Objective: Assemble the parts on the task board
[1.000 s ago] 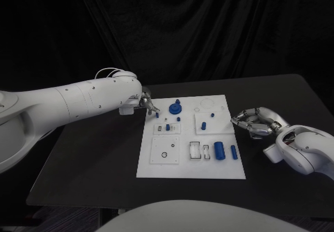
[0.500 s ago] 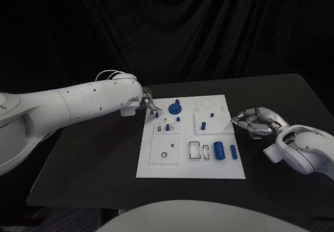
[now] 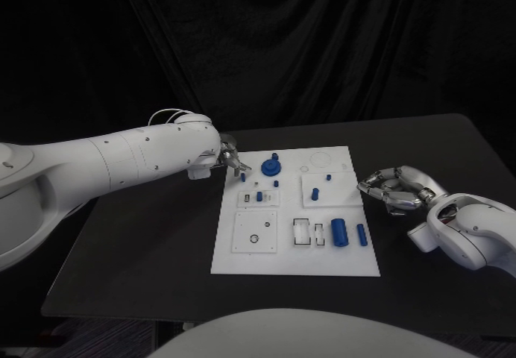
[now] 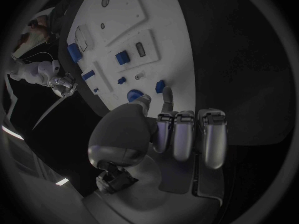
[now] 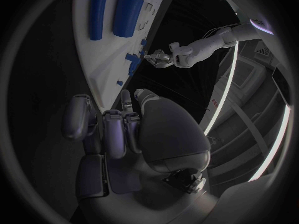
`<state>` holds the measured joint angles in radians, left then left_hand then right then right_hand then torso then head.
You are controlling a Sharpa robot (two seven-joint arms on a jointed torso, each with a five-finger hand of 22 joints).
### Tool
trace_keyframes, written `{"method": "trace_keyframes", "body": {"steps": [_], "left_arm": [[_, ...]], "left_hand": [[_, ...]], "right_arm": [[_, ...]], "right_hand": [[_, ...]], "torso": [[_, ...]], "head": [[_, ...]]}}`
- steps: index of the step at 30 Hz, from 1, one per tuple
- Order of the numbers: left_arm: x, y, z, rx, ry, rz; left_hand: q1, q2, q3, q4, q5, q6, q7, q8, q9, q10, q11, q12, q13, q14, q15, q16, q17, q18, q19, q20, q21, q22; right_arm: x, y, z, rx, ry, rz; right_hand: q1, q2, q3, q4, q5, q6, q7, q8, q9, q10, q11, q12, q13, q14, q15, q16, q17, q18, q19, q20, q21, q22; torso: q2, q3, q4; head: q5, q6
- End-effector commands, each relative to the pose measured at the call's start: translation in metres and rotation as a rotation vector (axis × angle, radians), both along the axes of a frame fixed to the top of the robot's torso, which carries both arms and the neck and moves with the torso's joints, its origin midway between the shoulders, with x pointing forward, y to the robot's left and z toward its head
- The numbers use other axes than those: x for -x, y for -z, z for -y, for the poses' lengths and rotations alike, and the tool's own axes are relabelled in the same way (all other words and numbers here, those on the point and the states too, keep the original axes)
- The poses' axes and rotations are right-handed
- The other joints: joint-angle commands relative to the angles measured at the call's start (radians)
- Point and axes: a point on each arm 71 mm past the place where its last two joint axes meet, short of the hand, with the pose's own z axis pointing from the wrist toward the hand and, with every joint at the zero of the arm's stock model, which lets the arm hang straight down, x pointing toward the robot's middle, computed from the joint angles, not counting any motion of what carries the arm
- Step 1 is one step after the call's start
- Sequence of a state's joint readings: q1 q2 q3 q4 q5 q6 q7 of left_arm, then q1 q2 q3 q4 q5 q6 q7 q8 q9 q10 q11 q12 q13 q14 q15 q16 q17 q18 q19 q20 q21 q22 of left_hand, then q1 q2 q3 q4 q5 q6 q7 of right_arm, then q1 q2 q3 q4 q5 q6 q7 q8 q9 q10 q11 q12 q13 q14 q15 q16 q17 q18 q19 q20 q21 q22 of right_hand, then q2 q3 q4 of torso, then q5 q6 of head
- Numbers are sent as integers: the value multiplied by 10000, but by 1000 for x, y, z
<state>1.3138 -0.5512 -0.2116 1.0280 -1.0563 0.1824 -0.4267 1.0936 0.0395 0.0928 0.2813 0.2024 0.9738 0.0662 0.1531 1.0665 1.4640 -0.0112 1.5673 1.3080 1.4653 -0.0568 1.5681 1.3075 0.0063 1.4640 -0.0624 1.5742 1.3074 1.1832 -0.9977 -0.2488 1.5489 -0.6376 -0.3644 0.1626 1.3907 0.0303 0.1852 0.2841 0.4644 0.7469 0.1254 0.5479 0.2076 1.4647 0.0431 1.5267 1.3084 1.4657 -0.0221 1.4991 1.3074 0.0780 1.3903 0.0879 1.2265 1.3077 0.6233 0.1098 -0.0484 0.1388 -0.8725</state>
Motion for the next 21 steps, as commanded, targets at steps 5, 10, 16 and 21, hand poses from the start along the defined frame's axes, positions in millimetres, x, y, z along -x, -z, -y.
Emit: {"method": "trace_keyframes", "body": {"steps": [5, 10, 16, 21], "left_arm": [[1, 3, 2, 23, 118, -100], [1, 5, 2, -12, 92, -142], [2, 8, 3, -1, 92, -171], [3, 10, 3, 42, 117, -176]], "left_hand": [[138, 75, -15, -83, 302, 147, -12, -116, -125, 1068, 70, 35, 2628, 1055, 70, 27, 2633, -63, 1068, 79, -34, 2634], [218, 66, 13, -127, 459, 188, -19, -166, -189, 1068, 64, 35, 2628, 1055, 66, 27, 2633, -63, 1068, 78, -34, 2634], [349, 72, 82, -209, 637, 233, -34, -220, -255, 1068, 52, 35, 2628, 1055, 57, 27, 2633, -63, 1068, 71, -34, 2634], [386, 79, 108, -232, 673, 243, -37, -235, -273, 1068, 49, 35, 2628, 1055, 55, 27, 2633, -63, 1068, 68, -34, 2634]], "right_arm": [[1, 2, 0, 86, -31, -231], [1, 3, -1, 94, -40, -268], [1, 3, -1, 104, -45, -310], [1, 3, 0, 115, -39, -338]], "right_hand": [[110, 21, 35, 5, 35, -18, -32, 46, -15, 98, 31, 15, 1787, 633, 24, 3, 1634, 59, 36, 17, -65, 1482], [123, 21, 43, 0, 37, -23, -31, 48, -17, 82, 31, 9, 1774, 628, 23, -5, 1623, 61, 32, 16, -76, 1479], [123, 21, 43, 0, 37, -23, -31, 48, -17, 82, 31, 9, 1774, 628, 23, -5, 1623, 61, 32, 16, -76, 1479], [132, 21, 50, -1, 37, -29, -28, 49, -20, 66, 32, 1, 1760, 622, 22, -15, 1609, 67, 19, 16, -103, 1471]], "torso": [[-13, -4, 0], [-14, -8, -6], [-10, -6, -10], [1, -1, -6]], "head": [[10, -2], [16, -2], [-9, -2], [-48, -2]]}}
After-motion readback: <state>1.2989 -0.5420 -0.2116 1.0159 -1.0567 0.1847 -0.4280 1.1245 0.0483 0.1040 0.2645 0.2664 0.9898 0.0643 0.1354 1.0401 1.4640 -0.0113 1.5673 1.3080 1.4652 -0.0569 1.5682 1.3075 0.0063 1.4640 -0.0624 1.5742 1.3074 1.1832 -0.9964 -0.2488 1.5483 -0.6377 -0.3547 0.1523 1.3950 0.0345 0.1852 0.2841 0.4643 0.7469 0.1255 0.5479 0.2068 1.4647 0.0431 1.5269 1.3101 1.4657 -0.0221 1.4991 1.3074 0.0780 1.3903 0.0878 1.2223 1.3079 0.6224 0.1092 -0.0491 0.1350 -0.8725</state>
